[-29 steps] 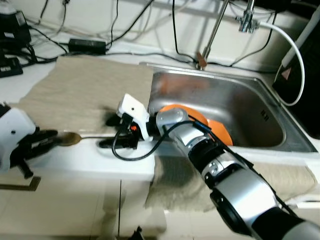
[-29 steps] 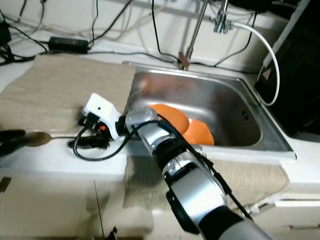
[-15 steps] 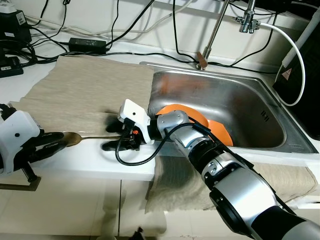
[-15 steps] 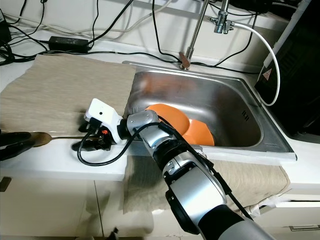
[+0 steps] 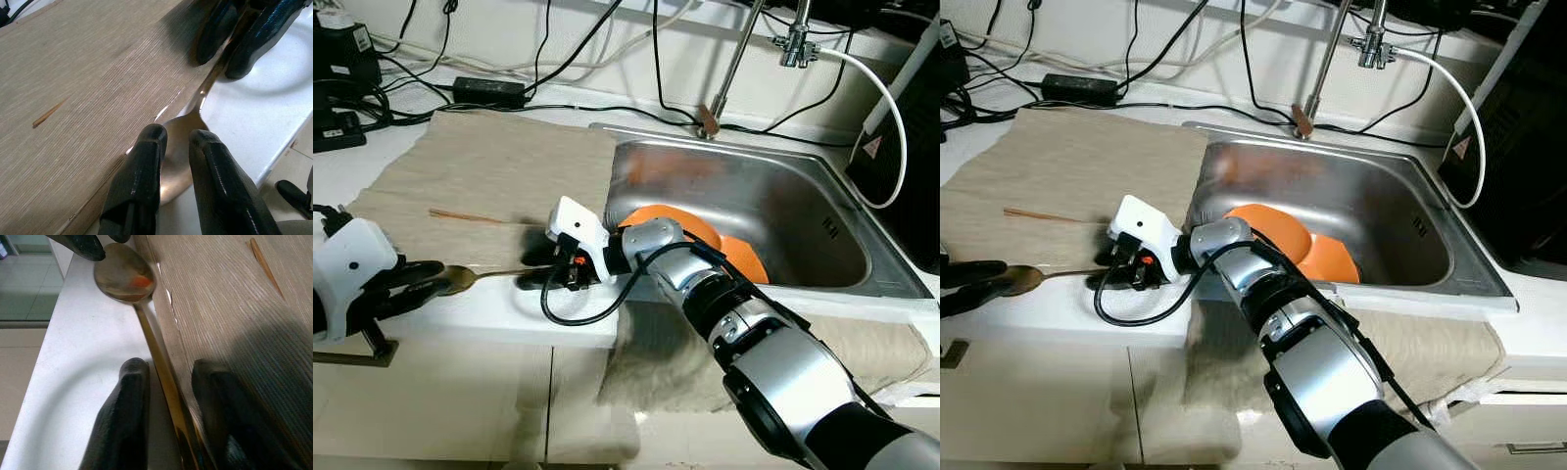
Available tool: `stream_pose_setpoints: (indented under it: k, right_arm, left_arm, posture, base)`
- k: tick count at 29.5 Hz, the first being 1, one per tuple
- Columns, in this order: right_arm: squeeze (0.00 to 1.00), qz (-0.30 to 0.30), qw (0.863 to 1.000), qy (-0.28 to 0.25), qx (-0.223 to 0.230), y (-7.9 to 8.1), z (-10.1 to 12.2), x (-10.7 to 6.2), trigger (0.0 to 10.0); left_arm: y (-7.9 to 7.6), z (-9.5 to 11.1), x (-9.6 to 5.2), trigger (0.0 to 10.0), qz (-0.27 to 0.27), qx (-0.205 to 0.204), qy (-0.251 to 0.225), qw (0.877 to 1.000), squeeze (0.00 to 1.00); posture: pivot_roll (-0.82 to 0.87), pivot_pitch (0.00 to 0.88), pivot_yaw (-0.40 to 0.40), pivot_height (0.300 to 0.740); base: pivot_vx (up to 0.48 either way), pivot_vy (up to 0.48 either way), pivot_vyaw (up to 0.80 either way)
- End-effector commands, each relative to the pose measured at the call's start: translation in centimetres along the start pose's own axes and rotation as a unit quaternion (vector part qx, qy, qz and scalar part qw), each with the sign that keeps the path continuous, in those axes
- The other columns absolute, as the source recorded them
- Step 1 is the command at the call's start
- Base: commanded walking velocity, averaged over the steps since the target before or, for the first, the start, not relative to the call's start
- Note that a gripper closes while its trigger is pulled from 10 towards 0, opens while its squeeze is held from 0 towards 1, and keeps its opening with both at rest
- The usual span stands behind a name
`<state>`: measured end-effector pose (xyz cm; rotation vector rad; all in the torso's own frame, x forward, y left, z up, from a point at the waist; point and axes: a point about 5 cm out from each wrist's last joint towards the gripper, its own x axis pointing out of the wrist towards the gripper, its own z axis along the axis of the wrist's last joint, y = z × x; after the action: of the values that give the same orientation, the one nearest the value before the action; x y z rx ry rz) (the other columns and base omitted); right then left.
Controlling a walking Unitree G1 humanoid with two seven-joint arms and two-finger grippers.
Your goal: Kitchen organization
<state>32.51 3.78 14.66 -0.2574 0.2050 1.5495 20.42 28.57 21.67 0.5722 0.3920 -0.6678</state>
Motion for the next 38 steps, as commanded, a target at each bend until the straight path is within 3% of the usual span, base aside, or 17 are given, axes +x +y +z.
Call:
stream_pose_setpoints:
  k: [1,14,16,20,22,27,30,31,33,38]
  right_arm:
    - [0.0,0.009,1.0,0.026,0.004,0.7,-0.5,1.2,0.0]
    - [0.0,-0.005,1.0,-0.009,0.015,0.5,-0.1,1.0,0.0]
    - [0.0,-0.008,0.998,-0.047,0.027,0.2,0.8,0.8,0.0]
    - [0.0,0.005,0.983,-0.172,0.064,-0.8,4.1,-0.4,0.0]
    - [0.0,0.006,0.978,-0.195,0.07,-1.0,4.8,-0.8,0.0]
    - [0.0,-0.004,0.95,-0.294,0.105,-2.4,7.5,-2.9,0.0]
    - [0.0,-0.011,0.948,-0.3,0.106,-2.7,7.7,-3.4,0.0]
    - [0.0,-0.065,0.948,-0.291,0.109,-3.5,7.3,-4.2,0.0]
    - [0.0,-0.065,0.948,-0.291,0.109,-3.5,7.3,-4.2,0.0]
    - [0.0,-0.141,0.959,-0.232,0.084,-4.4,5.3,-5.5,0.0]
  left_arm:
    - [-0.5,0.5,0.3,10.0,-0.01,0.008,-0.008,1.0,0.0]
    - [-0.6,0.6,0.5,10.0,-0.008,0.008,-0.012,1.0,0.0]
    - [-0.6,0.6,0.6,10.0,-0.008,0.009,-0.014,1.0,0.0]
    - [-0.7,0.7,0.7,10.0,-0.009,0.01,-0.018,1.0,0.0]
    - [-0.7,0.8,0.8,10.0,-0.01,0.01,-0.018,1.0,0.0]
    - [-0.8,0.8,1.1,10.0,-0.013,0.009,-0.021,1.0,0.0]
    - [-0.8,0.9,1.2,10.0,-0.014,0.009,-0.022,1.0,0.0]
    - [-0.8,1.0,1.4,10.0,-0.016,0.012,-0.024,1.0,0.0]
    - [-0.8,1.0,1.4,10.0,-0.016,0.012,-0.024,1.0,0.0]
    - [-1.1,1.3,2.0,10.0,-0.022,0.012,-0.031,0.999,0.0]
  posture:
    - [0.11,0.0,-0.148,0.74]
    - [0.1,0.0,-0.15,0.74]
    - [0.1,0.0,-0.151,0.74]
    - [0.11,0.0,-0.151,0.74]
    - [0.11,0.0,-0.151,0.74]
    - [0.1,0.0,-0.146,0.74]
    - [0.1,0.0,-0.145,0.74]
    - [0.1,0.0,-0.146,0.74]
    - [0.1,0.0,-0.146,0.74]
    - [0.09,0.0,-0.142,0.74]
  base:
    - [0.0,0.0,0.0]
    - [0.0,0.0,0.0]
    - [0.0,0.0,0.0]
    - [0.0,0.0,0.0]
    - [0.0,0.0,0.0]
    - [0.0,0.0,0.0]
    - [0.0,0.0,0.0]
    - [0.0,0.0,0.0]
    - [0.0,0.0,0.0]
    - [0.0,0.0,0.0]
